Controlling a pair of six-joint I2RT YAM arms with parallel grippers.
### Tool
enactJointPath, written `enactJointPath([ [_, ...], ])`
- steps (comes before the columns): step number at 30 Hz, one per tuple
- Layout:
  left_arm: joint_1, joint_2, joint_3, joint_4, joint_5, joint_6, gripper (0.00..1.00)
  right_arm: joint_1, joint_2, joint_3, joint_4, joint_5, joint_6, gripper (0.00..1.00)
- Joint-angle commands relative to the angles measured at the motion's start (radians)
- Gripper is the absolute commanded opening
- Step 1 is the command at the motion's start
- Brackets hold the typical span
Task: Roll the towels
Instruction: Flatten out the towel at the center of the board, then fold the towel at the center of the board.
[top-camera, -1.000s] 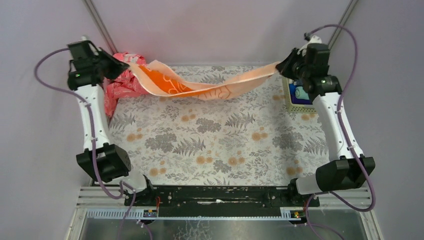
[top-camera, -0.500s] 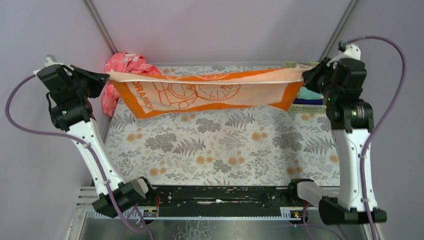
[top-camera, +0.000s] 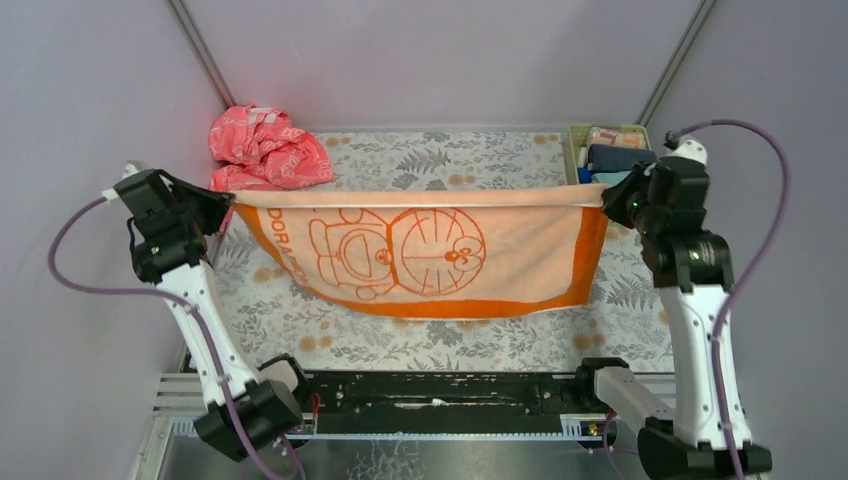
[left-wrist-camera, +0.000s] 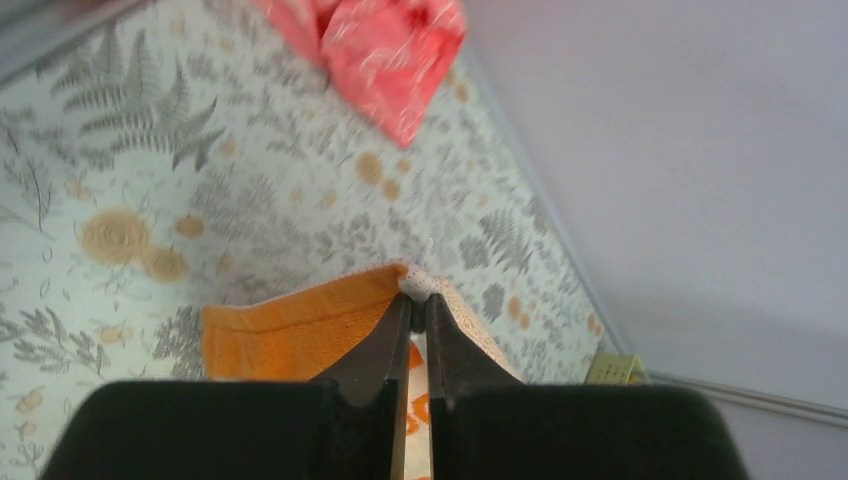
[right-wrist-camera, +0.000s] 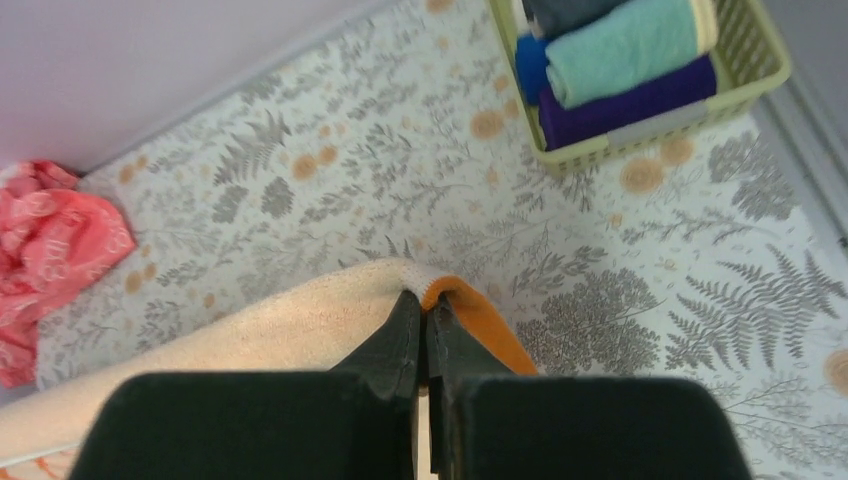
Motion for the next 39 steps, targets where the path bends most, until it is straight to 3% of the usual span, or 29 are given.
enactJointPath([
  [1,-0.012,0.141,-0.11,0.176,0.015,-0.001,0.0,-0.001,0.147,-0.116,0.166,0.036,0.061,0.0],
  [7,-0.188,0.352,-0.127,0.286,-0.115,-0.016,0.0,-0.001,0.415,-0.153,0.425,0.039,0.051,0.0],
  [11,-0.241,0.476,-0.119,0.366,-0.166,-0.071,0.0,-0.002,0.571,-0.15,0.608,0.019,-0.002,0.0],
  [21,-0.317,0.758,0.06,0.45,-0.19,-0.091,0.0,-0.021,0.869,0.017,0.731,-0.065,-0.078,0.0],
  [29,-0.37,0.828,0.205,0.453,-0.165,-0.047,0.0,-0.066,0.916,0.043,0.767,-0.14,-0.07,0.0],
  [39,-0.375,0.824,0.21,0.467,-0.17,-0.024,0.0,-0.096,0.866,-0.018,0.792,-0.193,-0.06,0.0],
])
